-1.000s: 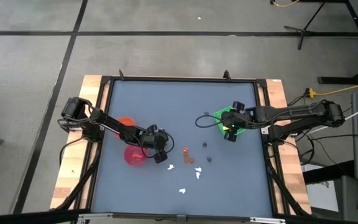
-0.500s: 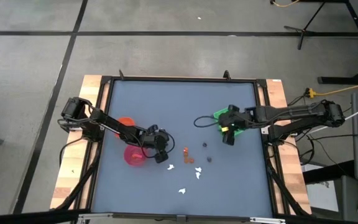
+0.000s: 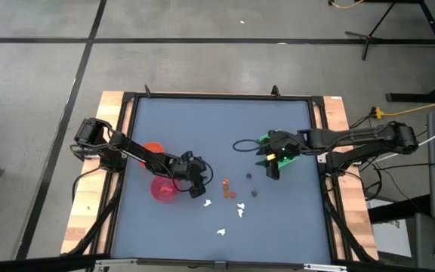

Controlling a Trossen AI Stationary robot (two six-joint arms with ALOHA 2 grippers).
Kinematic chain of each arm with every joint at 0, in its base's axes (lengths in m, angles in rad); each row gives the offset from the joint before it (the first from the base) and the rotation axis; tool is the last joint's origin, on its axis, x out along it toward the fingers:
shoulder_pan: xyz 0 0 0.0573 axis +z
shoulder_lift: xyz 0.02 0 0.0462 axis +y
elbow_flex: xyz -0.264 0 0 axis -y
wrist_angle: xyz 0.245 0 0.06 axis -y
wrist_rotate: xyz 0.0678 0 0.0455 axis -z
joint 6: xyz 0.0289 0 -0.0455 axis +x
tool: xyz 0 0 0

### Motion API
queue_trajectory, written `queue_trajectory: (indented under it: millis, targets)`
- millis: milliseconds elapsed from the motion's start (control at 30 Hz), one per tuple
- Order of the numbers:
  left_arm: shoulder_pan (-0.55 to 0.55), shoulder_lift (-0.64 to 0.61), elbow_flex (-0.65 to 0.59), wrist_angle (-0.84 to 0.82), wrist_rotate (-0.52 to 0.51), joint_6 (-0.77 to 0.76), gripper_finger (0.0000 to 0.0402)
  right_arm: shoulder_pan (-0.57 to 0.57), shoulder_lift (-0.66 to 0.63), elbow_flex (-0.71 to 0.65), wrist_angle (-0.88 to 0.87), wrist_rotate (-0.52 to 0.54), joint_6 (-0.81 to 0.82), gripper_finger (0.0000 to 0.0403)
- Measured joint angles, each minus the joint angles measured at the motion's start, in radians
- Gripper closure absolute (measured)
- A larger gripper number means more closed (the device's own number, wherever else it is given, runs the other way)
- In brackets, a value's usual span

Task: Sort Halloween decoration
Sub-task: Put the white ghost toy into the green bin

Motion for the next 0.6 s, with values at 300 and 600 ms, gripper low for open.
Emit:
queue_trajectory:
  millis: [300,600]
  targets:
    - [0.0,0.0,0.0,0.007,0.0,0.0,0.0247,0.113,0.092,0.0,0.221,-0.185,-0.001,0.0212]
    - [0.0,0.0,0.0,0.008,-0.001,0.006,0.0246,0.273,0.229,0.0,0.329,-0.186,-0.001,0.0212]
